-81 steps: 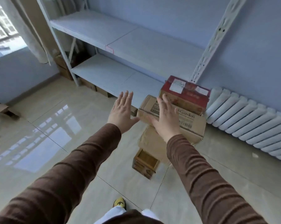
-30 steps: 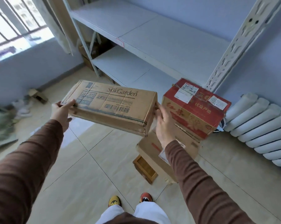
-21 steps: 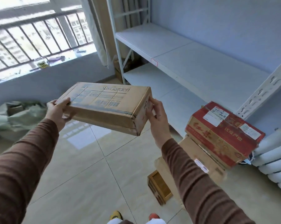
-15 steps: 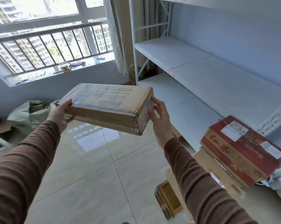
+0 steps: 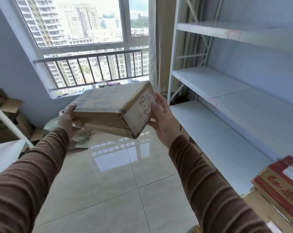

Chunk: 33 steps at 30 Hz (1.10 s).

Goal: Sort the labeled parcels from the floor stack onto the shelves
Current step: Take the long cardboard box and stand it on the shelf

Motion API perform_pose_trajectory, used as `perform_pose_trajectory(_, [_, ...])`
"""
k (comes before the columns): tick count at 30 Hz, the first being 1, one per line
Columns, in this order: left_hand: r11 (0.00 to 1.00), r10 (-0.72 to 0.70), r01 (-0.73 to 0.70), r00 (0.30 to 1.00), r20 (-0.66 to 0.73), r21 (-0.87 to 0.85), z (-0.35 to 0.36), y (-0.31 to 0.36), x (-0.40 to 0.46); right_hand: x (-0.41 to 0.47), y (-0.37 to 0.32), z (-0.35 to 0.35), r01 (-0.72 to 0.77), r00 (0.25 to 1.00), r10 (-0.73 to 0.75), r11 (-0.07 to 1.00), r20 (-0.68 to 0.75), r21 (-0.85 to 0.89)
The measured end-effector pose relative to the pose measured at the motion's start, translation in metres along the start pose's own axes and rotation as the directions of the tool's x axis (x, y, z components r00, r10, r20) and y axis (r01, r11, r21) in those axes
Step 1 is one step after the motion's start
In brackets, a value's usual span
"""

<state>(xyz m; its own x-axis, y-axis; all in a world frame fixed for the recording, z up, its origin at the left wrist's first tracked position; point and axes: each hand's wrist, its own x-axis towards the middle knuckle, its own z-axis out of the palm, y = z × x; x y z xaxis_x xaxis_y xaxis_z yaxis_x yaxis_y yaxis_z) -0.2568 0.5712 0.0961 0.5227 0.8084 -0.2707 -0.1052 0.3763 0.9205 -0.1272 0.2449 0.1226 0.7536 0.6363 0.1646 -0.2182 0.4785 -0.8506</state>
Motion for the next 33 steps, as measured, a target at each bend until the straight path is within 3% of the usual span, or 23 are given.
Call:
perform_pose_trajectory(4, [0.998,0.010,-0.007,0.999,0.048,-0.064,-0.024,0.030,0.012,0.023,0.007,0.054,-0.139,0.977,0.119,0.984,0.177,0.106])
perform_pose_trajectory(7, [0.993,0.029,-0.019,0.996,0.084,-0.118,-0.034,0.049,0.015,0.042,0.013,0.082,-0.152,0.957,0.107,0.977,0.271,0.149])
perform_pose_trajectory(12, [0.991,0.040,-0.024,0.992,0.116,-0.134,-0.050,0.076,0.029,0.085,0.044,0.116,-0.175,0.947,0.119,0.970,0.300,0.168])
perform_pose_trajectory(16, [0.987,0.116,-0.091,0.972,0.202,-0.129,-0.046,0.087,0.038,0.122,0.075,0.147,-0.175,0.937,0.119,0.973,0.329,0.148])
perform_pose_trajectory(22, [0.972,0.197,-0.160,0.954,0.225,-0.173,-0.045,0.107,0.060,0.186,0.123,0.173,-0.225,0.917,0.149,0.959,0.369,0.173])
perform_pose_trajectory(28, [0.955,0.208,-0.183,0.974,0.085,-0.233,-0.070,0.130,0.075,0.239,0.169,0.216,-0.313,0.881,0.205,0.928,0.427,0.201])
perform_pose_trajectory(33, [0.939,0.185,-0.191,0.982,-0.049,-0.286,-0.118,0.142,0.067,0.256,0.205,0.271,-0.409,0.794,0.267,0.899,0.546,0.155])
